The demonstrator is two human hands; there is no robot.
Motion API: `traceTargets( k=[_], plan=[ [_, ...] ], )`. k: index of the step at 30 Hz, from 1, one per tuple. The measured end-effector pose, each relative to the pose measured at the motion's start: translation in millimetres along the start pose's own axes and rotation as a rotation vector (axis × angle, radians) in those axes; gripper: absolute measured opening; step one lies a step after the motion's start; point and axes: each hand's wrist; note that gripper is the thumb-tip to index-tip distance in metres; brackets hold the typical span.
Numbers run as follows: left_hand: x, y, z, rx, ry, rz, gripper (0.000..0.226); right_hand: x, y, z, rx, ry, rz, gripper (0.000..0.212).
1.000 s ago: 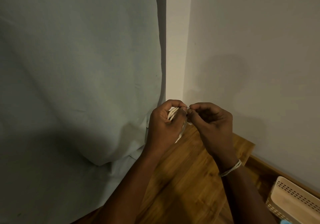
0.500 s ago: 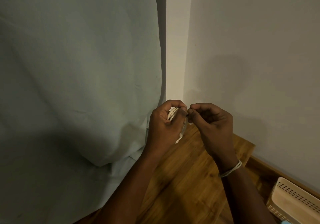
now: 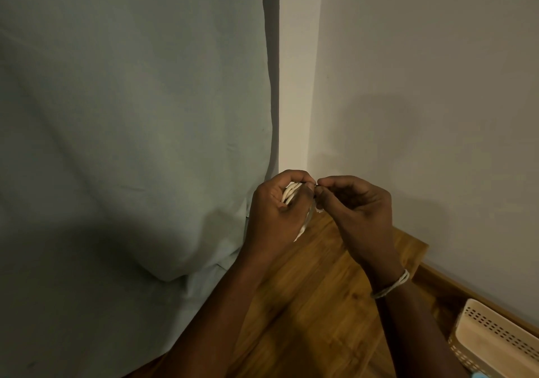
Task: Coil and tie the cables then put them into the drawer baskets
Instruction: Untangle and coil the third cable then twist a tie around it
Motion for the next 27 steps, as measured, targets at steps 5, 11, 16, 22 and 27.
traceTargets(
  k=[5,11,16,22,27],
  plan=[
    [-2.5,-0.4,0.8,-0.002,-0.048,0.010,0.010,-2.4,-2.1,2.0,-0.016,0.016,0.067,0.017],
    [-0.6,-0.7,0.6,-0.017,-0.009,0.001,0.013,-3.2,-2.6,2.6,-0.036,0.040,0.063,0.017],
    [1.4,-2.0,2.4,-0.030,0.011,-0.019,0.008,-1.7,-2.9,3.1,-0.034,0.036,0.036,0.018],
    [2.3,-1.2,4.1,-0.041,0.022,-0.025,0.012,-1.5,-2.6,-1.1,-0.028,0.050,0.043,0.017],
    [0.9,-1.6,3.8,-0.035,0.015,-0.016,0.007,-0.8,-3.7,-2.3,-0.018,0.048,0.048,0.016]
  ],
)
Point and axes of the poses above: each hand's wrist, its own y-axis away from the middle knuckle, its own x-axis out of the palm, z = x × y, and after that the axes turned 14 degrees about -x, right-handed
